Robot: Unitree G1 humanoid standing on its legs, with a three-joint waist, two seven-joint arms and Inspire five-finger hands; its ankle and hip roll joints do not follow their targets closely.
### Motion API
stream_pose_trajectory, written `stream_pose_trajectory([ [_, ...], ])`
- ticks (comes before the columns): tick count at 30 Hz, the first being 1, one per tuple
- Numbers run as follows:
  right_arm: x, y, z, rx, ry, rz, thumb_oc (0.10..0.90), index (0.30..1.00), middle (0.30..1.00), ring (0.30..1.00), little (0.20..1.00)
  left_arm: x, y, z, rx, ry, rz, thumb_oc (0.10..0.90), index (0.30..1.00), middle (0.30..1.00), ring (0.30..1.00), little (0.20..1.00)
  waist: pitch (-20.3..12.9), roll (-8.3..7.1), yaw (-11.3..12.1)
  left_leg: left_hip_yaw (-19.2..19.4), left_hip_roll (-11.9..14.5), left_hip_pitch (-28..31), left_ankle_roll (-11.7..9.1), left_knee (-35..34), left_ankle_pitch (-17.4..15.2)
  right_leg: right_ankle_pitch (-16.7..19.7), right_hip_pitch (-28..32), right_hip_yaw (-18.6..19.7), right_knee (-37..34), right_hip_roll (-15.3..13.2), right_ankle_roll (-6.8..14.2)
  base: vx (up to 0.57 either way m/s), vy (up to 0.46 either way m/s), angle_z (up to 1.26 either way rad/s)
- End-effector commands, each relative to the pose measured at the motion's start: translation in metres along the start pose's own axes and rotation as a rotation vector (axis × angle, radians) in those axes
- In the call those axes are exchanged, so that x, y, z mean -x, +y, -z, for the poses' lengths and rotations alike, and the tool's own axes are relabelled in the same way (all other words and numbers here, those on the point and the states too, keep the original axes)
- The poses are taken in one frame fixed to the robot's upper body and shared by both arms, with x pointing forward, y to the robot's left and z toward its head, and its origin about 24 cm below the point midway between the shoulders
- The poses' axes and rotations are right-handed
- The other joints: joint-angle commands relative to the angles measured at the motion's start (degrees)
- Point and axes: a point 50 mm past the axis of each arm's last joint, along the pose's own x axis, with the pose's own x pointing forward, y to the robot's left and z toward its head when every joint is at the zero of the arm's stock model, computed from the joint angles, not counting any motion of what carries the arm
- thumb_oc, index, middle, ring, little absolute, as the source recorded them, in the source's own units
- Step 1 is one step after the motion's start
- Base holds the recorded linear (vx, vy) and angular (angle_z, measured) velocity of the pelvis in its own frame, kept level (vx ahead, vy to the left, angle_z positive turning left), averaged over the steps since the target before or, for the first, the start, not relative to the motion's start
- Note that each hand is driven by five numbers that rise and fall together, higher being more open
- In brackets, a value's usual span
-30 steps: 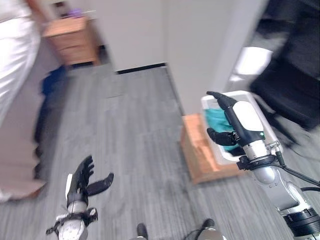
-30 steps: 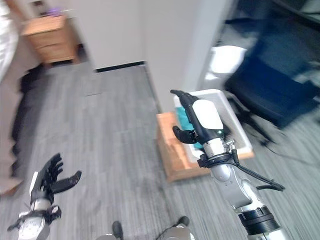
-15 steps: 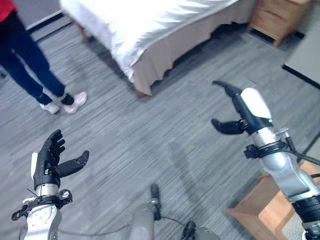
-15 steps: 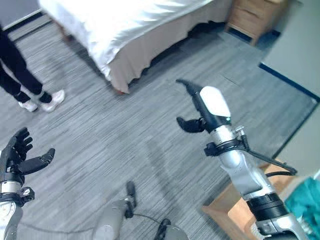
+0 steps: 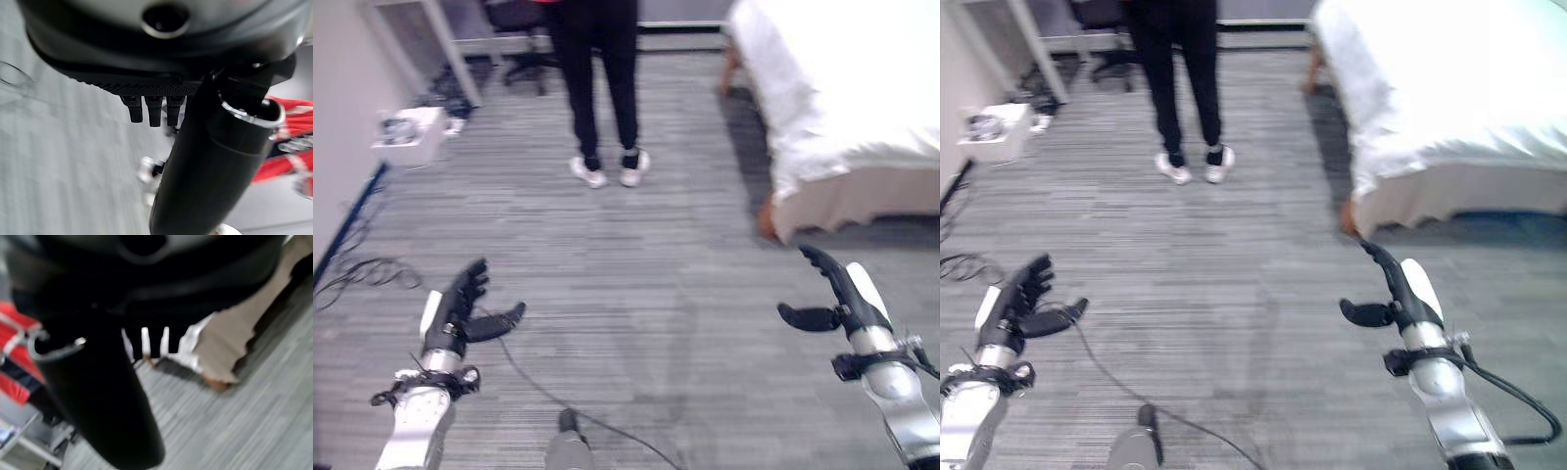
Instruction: Pick up bed clothes into laundry basket.
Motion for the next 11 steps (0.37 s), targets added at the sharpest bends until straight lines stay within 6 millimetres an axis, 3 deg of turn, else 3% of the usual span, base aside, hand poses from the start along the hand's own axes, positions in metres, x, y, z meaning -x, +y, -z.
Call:
stream_pose_trajectory([
  [1,-0.0167,-0.0627,-0.0482,-0.041,-0.239,0.317,0.8,0.9,0.9,0.9,0.9,-0.0202,0.0315,-0.0832,-0.073,-0.373,-0.088,0.8,0.9,0.9,0.9,0.9,1.4,-1.64,-1.9,-3.7,3.0,8.2,-4.2,-3.1,-9.7,10.7,-2.9,-0.1,-15.5,6.5,-2.9,0.05,0.108,-0.01],
  [5,-0.0143,-0.0636,-0.044,-0.022,-0.224,0.344,0.8,0.9,0.9,0.9,0.9,-0.0249,0.0318,-0.0888,-0.081,-0.395,-0.104,0.8,0.9,0.9,0.9,0.9,0.3,-2.72,-0.6,-6.7,0.1,8.0,-2.9,-2.6,-10.8,11.2,-0.9,0.5,-18.7,7.8,-2.7,0.08,0.022,1.13],
  [11,-0.0169,-0.0595,-0.0427,0.008,-0.216,0.307,0.8,0.9,0.9,0.9,0.9,-0.019,0.0248,-0.08,-0.1,-0.377,-0.093,0.8,0.9,0.9,0.9,0.9,-1.8,-3.25,0.7,-7.1,-0.5,8.6,-2.6,-2.3,-11.4,11.8,1.6,-0.8,-20.8,7.8,-2.6,0.06,0.005,-0.1],
])
